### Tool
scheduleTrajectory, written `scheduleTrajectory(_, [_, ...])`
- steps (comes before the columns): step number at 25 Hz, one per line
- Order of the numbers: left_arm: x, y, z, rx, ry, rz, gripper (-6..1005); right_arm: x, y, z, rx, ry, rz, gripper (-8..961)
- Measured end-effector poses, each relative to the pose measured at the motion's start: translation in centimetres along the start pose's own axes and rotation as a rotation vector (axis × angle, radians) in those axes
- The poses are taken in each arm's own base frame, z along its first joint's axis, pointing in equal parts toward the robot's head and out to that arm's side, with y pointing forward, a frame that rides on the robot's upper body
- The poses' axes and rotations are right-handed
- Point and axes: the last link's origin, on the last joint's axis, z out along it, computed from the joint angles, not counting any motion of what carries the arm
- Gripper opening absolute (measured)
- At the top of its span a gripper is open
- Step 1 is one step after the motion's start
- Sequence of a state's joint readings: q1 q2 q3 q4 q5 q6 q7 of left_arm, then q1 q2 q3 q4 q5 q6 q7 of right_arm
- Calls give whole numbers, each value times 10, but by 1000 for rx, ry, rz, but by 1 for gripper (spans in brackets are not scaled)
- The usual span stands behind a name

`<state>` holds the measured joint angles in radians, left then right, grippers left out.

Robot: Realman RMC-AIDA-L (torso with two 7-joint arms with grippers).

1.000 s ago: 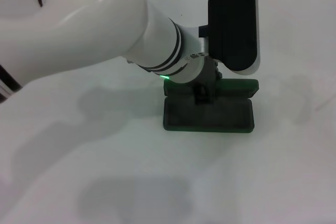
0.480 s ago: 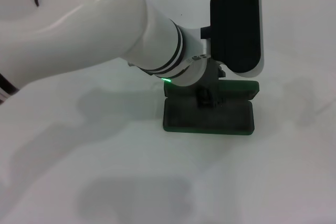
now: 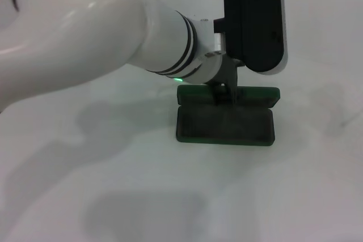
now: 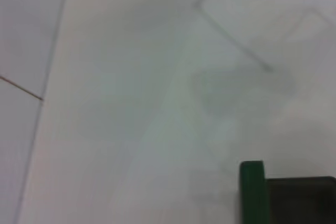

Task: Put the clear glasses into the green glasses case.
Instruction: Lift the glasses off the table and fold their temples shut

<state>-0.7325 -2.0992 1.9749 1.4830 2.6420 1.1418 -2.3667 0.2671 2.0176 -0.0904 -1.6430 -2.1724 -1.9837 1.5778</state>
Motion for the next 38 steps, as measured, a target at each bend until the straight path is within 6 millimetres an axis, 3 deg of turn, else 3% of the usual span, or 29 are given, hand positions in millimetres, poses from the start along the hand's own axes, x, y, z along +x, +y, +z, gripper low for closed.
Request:
scheduleTrajectory(11, [22,0,-53,110,107,-48,475,0,3,-3,-11,-72,7,116])
scheduleTrajectory(14, [24,0,-92,167,240,-129,474,-3,5,4,-47,-131,17,116])
scheduleTrajectory(18, [18,-6,-113,124,384,-245,438,-4,11,18,-119,-195,44,116])
scheduleTrajectory(21, [1,-6,-125,95,480,-298,402,-11,19,44,-245,-303,58,116])
scheduleTrajectory(24, [-17,-2,-142,83,608,-325,274,-21,30,69,-366,-387,62,116])
scheduleTrajectory(29, [-34,3,-156,8,768,-378,28,-31,50,97,-512,-384,48,115])
scheduleTrajectory(38, [-50,12,-166,-143,940,-419,31,-46,91,151,-720,-349,11,115])
